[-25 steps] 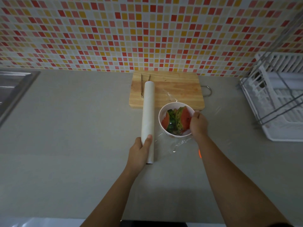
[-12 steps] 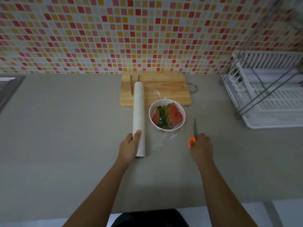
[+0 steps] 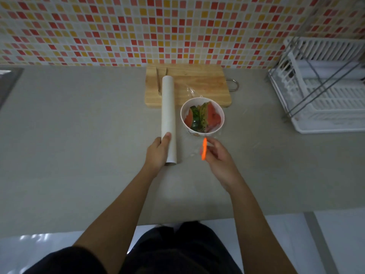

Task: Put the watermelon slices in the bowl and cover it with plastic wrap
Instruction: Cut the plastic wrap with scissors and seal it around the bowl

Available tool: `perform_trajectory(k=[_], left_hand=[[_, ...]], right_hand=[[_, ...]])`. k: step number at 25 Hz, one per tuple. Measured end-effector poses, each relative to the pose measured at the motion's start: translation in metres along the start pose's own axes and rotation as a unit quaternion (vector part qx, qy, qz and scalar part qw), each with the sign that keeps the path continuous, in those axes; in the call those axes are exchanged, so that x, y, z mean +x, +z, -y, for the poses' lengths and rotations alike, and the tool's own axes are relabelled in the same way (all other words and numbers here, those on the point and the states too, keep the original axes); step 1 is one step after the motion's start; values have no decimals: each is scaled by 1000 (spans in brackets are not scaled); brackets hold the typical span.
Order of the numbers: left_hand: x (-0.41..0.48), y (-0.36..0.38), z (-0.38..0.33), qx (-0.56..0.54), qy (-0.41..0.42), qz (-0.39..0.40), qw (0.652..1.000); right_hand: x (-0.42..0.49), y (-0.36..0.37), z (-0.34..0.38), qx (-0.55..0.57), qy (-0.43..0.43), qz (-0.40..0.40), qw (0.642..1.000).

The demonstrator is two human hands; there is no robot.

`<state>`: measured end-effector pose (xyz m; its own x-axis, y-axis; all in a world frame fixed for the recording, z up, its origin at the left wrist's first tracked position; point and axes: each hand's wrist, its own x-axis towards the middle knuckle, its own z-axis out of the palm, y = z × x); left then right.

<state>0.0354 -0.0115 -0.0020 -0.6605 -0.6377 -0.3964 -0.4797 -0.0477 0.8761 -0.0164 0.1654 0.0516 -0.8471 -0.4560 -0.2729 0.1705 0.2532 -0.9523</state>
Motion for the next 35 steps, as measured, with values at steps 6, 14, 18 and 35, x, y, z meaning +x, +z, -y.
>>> perform_trajectory(k=[6,14,18,35], left_hand=[[-4,-2,-4,-5,-9,17,1000],[-5,-5,-7,-7,-5,30,1000],[-4,-5,-8,-9,-6,38,999],[0,-4,-2,-17,-2,39,999]], right_hand=[[-37,49,-11,53,33,26,998],[-69,59,-40,31,86,-20,996],[-83,58,-58,38,127,-37,991],[-49,77,-49,102,129,4,986]])
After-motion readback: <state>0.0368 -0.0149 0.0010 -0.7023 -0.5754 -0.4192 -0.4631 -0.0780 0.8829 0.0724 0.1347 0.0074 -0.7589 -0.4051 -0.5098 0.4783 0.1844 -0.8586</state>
